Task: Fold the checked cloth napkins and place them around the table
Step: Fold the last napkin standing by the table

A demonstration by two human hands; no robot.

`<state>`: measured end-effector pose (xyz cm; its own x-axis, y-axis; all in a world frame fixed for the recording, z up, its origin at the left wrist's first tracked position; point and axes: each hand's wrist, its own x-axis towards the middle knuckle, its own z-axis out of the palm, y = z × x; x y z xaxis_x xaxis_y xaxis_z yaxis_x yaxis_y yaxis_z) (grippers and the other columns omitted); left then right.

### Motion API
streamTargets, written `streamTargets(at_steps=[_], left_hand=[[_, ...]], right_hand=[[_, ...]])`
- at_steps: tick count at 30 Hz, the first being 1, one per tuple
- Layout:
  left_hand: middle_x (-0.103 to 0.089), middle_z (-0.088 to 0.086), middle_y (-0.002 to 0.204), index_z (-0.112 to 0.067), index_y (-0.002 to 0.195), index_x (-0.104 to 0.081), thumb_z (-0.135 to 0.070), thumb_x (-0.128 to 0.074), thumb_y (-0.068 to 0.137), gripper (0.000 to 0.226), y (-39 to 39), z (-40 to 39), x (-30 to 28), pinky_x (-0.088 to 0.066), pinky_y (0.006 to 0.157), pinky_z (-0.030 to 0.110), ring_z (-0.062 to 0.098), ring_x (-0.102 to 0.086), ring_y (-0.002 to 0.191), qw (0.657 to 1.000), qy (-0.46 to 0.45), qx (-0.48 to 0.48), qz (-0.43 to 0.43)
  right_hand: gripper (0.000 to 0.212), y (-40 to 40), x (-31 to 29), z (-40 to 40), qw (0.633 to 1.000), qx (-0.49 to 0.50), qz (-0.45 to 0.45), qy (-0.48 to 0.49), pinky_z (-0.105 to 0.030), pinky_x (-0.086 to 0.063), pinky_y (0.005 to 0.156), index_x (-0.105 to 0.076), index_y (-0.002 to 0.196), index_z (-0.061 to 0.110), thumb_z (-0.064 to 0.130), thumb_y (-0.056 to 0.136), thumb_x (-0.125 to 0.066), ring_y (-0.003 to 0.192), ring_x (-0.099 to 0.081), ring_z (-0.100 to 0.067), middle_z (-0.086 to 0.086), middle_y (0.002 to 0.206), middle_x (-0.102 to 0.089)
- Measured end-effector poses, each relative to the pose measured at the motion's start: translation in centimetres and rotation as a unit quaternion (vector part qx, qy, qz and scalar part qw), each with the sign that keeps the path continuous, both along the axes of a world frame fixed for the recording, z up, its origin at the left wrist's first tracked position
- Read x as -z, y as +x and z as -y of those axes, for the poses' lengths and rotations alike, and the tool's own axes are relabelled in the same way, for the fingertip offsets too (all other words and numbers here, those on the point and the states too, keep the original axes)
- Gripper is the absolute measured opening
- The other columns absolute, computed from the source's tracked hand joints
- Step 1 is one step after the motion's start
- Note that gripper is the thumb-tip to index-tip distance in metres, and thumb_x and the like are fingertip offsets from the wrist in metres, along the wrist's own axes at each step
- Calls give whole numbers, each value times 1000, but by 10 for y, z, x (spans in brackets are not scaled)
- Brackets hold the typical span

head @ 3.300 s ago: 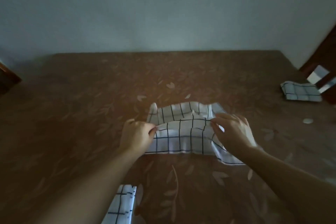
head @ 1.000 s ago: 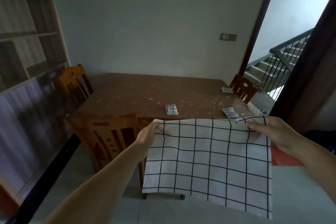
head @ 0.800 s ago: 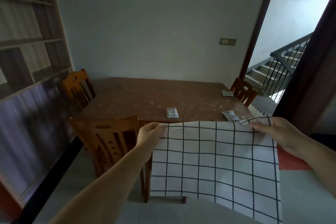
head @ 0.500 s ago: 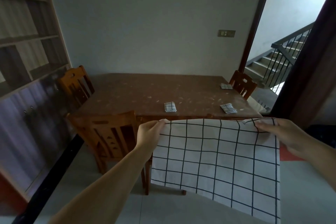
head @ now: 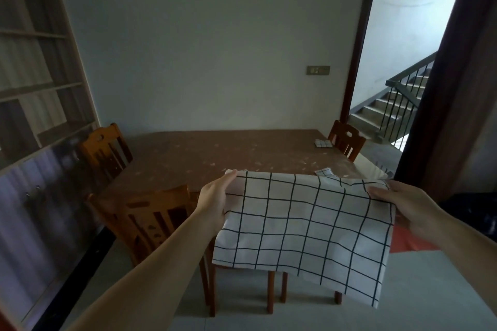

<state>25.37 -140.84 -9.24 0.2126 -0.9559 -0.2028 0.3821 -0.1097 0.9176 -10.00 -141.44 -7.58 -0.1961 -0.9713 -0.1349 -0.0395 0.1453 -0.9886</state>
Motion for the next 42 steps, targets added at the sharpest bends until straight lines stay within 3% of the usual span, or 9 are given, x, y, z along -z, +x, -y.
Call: streamTargets(at_steps=[10,18,20,22,25,29,32,37,42], left_hand=[[-73,10,107,-20,98,-72,-28,-73,86,14,-7,2,-15,-55,93,50,30,-68,102,999,-19,-37,-10],[-69,-6,98,-24,82,-68,-44,-71,84,20,-14,5,-27,-51,91,35,15,-62,94,986,-82,-100,108],[-64,-6,87,-20,76,-63,-43,-71,85,26,-16,3,-36,-50,76,24,11,-58,80,969,-127,-110,182],[-66,-8,104,-29,73,-66,-42,-73,84,18,-17,1,-45,-49,85,27,8,-59,96,948,-161,-126,244],[-66,-12,114,-41,76,-64,-40,-74,83,12,-20,-4,-61,-44,97,27,3,-59,106,915,-220,-99,323],[-67,-16,65,-31,74,-73,-36,-75,83,10,-31,-4,-77,-47,64,15,2,-58,62,884,-280,4,374],[-61,-8,56,-22,74,-77,-35,-77,82,15,-44,-4,-84,-44,54,19,7,-50,53,847,-301,83,431],[-66,-14,67,-26,76,-72,-36,-80,78,13,-48,-10,-99,-47,62,14,-4,-59,63,792,-325,118,503],[-66,-19,107,-35,109,-62,-45,-83,71,45,-11,-14,-101,-51,85,21,-1,-62,99,765,-227,193,571]], right_hand=[[46,-12,-3,-3,994,76,37,-74,-45,-53,93,-62,126,16,23,82,-74,98,-68,-28,-13,116,-66],[31,-5,5,-8,985,-74,-150,-44,-47,-52,92,-69,104,26,4,81,-71,100,-65,-29,-7,114,-64],[26,-4,11,-10,967,-77,-238,-45,-30,-50,71,-69,103,23,9,83,-73,81,-63,-20,-4,100,-64],[16,-5,17,-11,956,-85,-276,-46,-24,-40,59,-72,98,19,12,84,-72,68,-57,-13,-2,84,-63],[2,-7,33,-8,937,-119,-329,-3,-29,-46,67,-74,86,19,20,84,-74,78,-66,-19,-2,83,-70],[40,19,37,-8,869,-245,-426,65,-22,-48,71,-66,108,21,44,77,-75,92,-66,-11,8,98,-66],[46,79,1,-20,877,-274,-391,-50,-18,-47,79,-55,116,33,57,79,-69,90,-56,3,21,103,-58],[28,136,-44,-20,870,-183,-375,-264,-22,-36,52,-63,80,10,38,88,-65,48,-40,-3,7,58,-48],[12,119,-57,-21,883,-242,-315,-251,-18,-52,69,-75,87,26,37,87,-69,70,-65,-2,8,77,-72]])
